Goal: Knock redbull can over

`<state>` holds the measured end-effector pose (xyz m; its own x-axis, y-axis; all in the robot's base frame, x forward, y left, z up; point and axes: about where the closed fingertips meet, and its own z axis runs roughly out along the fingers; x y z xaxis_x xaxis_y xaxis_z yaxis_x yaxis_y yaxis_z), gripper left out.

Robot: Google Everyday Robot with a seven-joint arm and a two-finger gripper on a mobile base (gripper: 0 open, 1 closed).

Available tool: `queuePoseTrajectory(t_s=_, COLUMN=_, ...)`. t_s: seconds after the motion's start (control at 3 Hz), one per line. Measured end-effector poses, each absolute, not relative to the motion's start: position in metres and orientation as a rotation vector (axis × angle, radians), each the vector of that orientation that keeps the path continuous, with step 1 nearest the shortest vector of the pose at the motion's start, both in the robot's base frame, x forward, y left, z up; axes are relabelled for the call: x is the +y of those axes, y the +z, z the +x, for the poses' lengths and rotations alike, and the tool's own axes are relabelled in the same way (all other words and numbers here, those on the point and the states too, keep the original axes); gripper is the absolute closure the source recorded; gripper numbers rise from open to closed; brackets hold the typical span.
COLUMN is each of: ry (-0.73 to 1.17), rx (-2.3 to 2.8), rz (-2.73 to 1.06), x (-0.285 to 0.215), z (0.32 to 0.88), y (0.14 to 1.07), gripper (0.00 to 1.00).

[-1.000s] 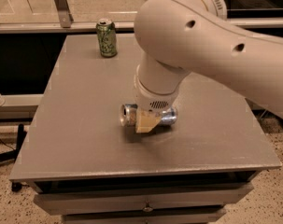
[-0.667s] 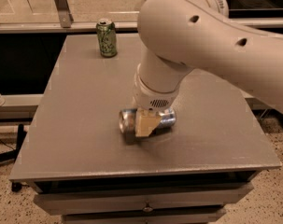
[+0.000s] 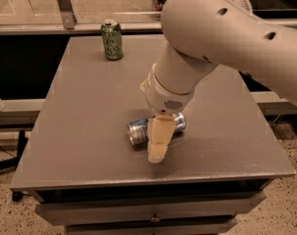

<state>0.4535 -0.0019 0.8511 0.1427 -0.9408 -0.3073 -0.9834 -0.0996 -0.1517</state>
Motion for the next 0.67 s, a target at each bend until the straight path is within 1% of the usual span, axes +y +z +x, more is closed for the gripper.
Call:
queuePoseTrajectory(t_s=0.33, ry=0.307, rx=1.873, rz=-1.986, x=-0.022, z=0.464, y=0.857, gripper=0.00)
queuePoseTrajectory(t_s=0.67, ry=0.426, rx=1.859, rz=-1.786, x=-0.067, z=0.478, y=0.872, gripper=0.00)
